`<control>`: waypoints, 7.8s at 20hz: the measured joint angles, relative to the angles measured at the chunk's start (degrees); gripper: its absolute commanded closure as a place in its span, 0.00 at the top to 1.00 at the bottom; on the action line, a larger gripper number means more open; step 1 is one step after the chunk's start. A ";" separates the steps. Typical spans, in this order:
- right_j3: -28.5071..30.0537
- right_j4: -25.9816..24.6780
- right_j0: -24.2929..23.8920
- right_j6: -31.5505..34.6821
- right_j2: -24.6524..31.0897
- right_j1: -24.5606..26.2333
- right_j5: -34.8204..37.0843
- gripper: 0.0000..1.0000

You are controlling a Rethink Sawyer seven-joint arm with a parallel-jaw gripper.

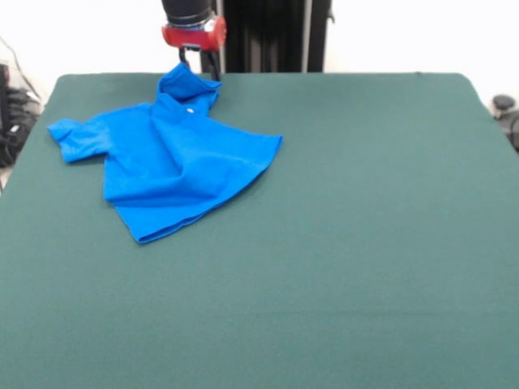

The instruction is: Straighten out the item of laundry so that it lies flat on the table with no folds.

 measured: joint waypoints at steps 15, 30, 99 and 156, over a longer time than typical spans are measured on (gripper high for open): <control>0.00 0.00 0.00 0.00 0.00 0.00 0.00 1.00; -0.10 0.01 2.36 -0.01 -0.02 -1.97 -0.04 1.00; 0.54 8.64 3.40 -0.01 3.12 -18.40 7.74 1.00; 0.43 3.59 4.00 -0.01 3.22 -0.68 -5.90 0.00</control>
